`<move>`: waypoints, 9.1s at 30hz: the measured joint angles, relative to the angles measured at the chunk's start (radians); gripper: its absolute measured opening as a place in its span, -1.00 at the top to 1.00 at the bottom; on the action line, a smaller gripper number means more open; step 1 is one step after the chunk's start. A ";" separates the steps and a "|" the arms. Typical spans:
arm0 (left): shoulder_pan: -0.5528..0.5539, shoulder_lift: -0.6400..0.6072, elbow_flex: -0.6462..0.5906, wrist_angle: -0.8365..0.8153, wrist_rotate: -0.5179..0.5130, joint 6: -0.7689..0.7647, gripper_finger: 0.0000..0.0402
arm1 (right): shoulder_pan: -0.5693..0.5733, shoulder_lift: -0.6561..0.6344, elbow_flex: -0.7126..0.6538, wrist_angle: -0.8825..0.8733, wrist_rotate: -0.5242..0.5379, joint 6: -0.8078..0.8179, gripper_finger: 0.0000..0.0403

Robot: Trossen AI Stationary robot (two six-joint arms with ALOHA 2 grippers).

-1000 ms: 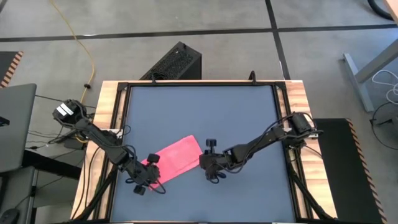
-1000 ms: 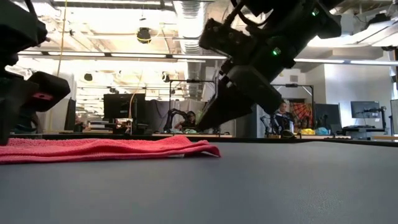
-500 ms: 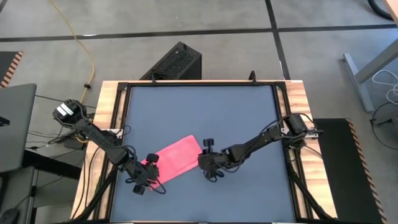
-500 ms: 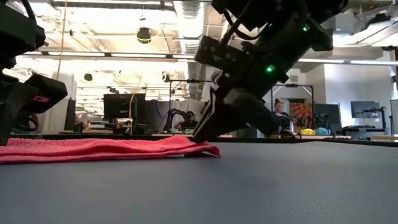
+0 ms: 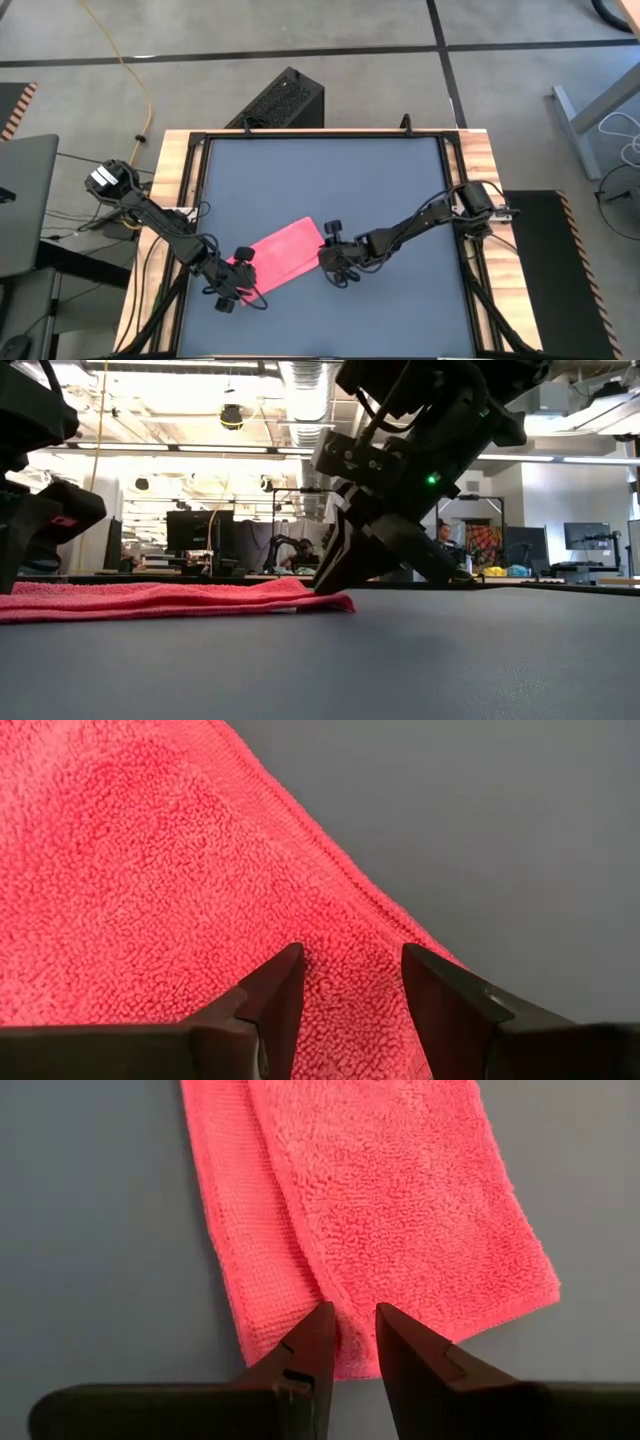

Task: Roll towel
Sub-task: Fold the pink towel, then roll the pink towel

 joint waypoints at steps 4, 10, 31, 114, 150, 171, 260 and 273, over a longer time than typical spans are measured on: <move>0.000 -0.009 0.000 -0.001 0.000 -0.022 0.21 | 0.000 0.000 0.000 -0.004 -0.034 -0.029 0.53; -0.026 -0.047 0.000 0.003 -0.003 -0.088 0.26 | -0.012 0.000 0.000 -0.026 -0.040 -0.039 0.70; -0.208 0.053 0.001 0.091 -0.216 -0.242 0.29 | -0.045 0.000 0.000 -0.023 -0.042 -0.045 0.92; -0.270 -0.078 0.000 0.011 -0.215 -0.288 0.57 | 0.012 0.000 0.220 -0.423 -0.082 0.207 0.76; -0.003 -0.154 -0.121 -0.251 -0.240 -0.342 0.66 | -0.158 0.143 0.241 -0.260 -0.176 0.293 0.35; -0.012 -0.151 0.020 0.047 -0.140 -0.078 0.67 | -0.434 0.129 0.402 -0.377 -0.183 0.073 0.37; 0.078 0.009 -0.116 0.052 -0.392 0.363 0.04 | 0.056 0.306 0.516 -0.246 -0.048 0.057 0.37; 0.150 0.010 -0.116 0.031 -0.276 0.279 0.60 | 0.015 0.295 0.516 -0.291 -0.084 0.121 0.23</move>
